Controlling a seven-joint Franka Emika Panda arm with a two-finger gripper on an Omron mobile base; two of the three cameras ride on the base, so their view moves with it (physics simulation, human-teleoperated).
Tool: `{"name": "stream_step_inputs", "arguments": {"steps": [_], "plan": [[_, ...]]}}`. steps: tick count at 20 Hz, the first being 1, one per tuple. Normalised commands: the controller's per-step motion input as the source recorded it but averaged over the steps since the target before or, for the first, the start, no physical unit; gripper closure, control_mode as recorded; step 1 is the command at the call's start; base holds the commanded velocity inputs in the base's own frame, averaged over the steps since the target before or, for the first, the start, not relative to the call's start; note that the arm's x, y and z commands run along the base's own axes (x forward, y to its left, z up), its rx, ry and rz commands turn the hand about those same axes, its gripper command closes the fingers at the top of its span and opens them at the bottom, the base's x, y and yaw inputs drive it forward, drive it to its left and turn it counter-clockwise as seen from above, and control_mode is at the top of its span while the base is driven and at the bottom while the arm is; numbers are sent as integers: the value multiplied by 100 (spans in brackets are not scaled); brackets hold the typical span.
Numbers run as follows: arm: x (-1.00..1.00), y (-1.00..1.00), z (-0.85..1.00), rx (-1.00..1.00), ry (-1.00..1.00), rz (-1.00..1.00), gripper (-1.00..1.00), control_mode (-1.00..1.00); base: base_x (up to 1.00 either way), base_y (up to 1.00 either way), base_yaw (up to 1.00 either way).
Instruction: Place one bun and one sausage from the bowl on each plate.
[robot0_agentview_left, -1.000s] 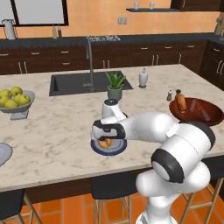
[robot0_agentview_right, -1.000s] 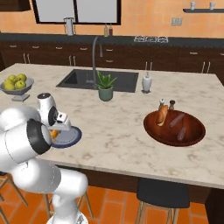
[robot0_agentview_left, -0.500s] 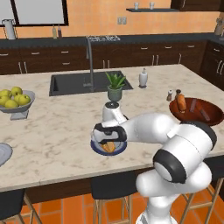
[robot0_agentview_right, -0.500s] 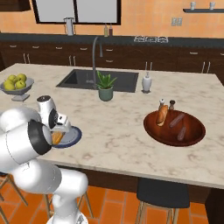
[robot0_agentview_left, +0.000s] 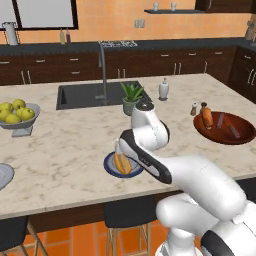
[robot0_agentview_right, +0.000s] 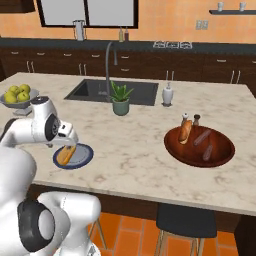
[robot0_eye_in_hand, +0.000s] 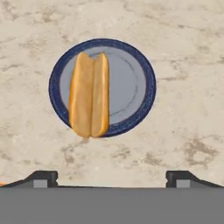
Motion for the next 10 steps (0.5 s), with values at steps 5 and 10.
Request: {"name": "stream_step_inputs", "arguments": {"steps": [5,10], "plan": [[-95,-100,67,8,-8,2,-100,-100,0,0,0],[-93,-70,13,2,-15,-2,-100,-100,0,0,0]]}}
